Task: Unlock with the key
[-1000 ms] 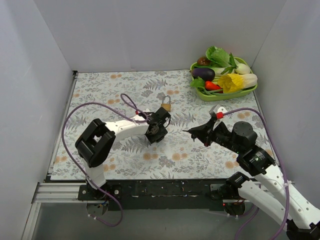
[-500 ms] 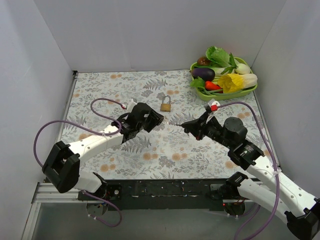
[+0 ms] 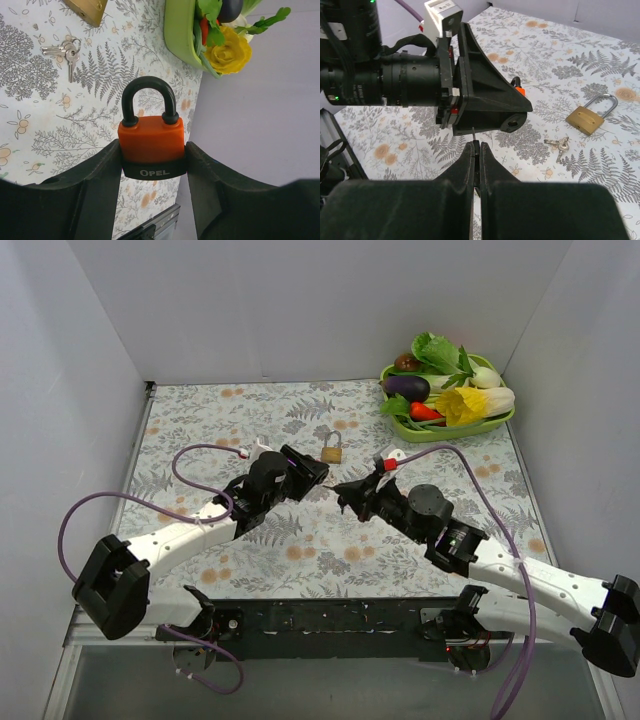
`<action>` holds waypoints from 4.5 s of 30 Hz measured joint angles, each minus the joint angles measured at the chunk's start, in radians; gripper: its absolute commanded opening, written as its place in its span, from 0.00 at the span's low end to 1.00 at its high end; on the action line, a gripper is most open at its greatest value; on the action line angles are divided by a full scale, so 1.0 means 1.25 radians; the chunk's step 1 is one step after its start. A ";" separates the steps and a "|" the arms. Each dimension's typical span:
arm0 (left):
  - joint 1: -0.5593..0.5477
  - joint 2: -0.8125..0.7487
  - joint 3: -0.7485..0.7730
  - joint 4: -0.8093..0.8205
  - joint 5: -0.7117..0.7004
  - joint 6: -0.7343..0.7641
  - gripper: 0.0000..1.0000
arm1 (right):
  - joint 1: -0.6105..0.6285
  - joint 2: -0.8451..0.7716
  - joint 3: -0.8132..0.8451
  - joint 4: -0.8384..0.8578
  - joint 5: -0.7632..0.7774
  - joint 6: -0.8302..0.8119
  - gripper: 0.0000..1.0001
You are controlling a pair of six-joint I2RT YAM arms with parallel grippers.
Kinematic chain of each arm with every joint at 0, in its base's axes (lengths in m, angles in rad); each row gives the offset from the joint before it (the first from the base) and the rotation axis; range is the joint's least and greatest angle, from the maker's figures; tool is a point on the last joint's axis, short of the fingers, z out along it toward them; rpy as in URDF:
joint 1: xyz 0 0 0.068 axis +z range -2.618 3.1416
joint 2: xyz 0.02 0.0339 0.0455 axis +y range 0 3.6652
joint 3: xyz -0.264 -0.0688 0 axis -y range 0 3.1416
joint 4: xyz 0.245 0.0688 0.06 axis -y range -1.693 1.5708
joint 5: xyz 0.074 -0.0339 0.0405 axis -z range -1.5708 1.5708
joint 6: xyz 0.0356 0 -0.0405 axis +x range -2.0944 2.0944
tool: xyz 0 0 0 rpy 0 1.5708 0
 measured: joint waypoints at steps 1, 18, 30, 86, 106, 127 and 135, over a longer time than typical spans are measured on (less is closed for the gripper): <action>0.000 -0.002 -0.001 0.008 0.000 0.000 0.00 | 0.004 0.004 -0.005 0.016 0.013 0.001 0.01; 0.002 -0.051 -0.001 0.025 0.000 0.000 0.00 | 0.008 0.052 -0.127 0.255 0.172 -0.001 0.01; 0.002 -0.051 -0.001 0.026 0.001 0.000 0.00 | 0.008 0.103 -0.127 0.348 0.168 -0.012 0.01; 0.009 -0.051 -0.001 0.080 -0.002 -0.001 0.00 | 0.009 0.226 -0.115 0.536 0.208 -0.021 0.01; 0.011 -0.051 -0.001 0.097 -0.012 0.000 0.00 | 0.009 0.285 -0.115 0.633 0.217 -0.023 0.01; 0.022 -0.037 0.009 0.096 -0.055 0.001 0.00 | 0.039 0.413 -0.093 0.786 0.275 -0.069 0.01; 0.027 -0.033 0.012 0.097 -0.066 0.002 0.00 | 0.062 0.462 -0.077 0.838 0.316 -0.127 0.01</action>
